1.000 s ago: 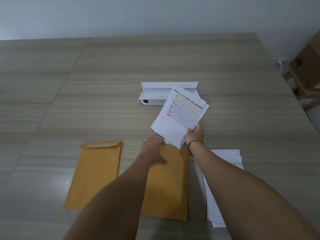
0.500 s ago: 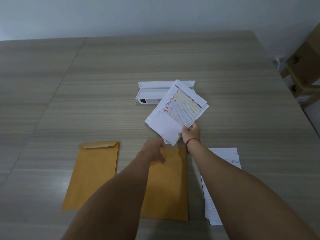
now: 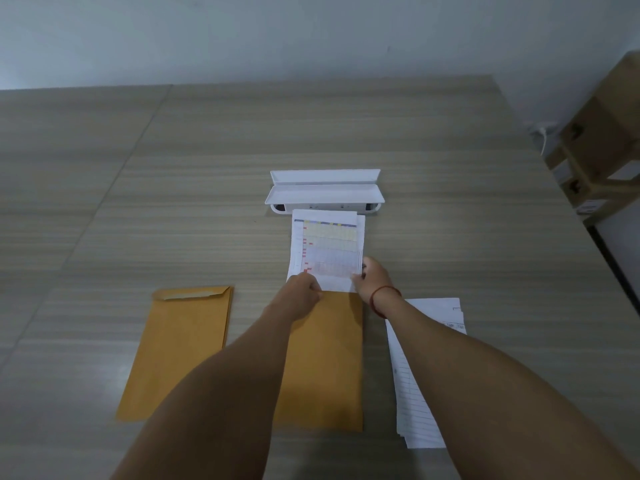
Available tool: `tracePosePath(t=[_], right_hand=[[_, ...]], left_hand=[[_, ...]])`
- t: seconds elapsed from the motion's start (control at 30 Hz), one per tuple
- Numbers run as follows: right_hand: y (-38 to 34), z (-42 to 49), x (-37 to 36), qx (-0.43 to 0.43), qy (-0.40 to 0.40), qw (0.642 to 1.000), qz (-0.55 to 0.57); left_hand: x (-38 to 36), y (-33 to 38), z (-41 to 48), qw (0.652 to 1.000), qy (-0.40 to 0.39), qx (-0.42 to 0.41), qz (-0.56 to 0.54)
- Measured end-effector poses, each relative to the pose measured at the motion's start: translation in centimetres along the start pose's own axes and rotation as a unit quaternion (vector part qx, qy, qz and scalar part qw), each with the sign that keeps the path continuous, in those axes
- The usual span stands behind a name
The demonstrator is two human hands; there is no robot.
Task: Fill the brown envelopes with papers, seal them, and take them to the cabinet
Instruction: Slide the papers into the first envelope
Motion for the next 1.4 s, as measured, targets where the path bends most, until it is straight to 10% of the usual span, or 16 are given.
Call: tracePosePath(t=[1.4], right_hand=[[-1.0,0.4,2.7,0.005,-0.024,1.000,0.016]], left_hand=[[0.5,0.1,0.0,0.996,0.029,-0.082,0.038]])
Point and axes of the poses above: each hand's wrist, its own z-axis towards the middle knuckle, its own x-axis out of the back of the hand, y = z × x, the point moved 3 cm from there along z, towards the middle knuckle, and after that the axes turned 4 degrees about -y, right-handed, at the moved point
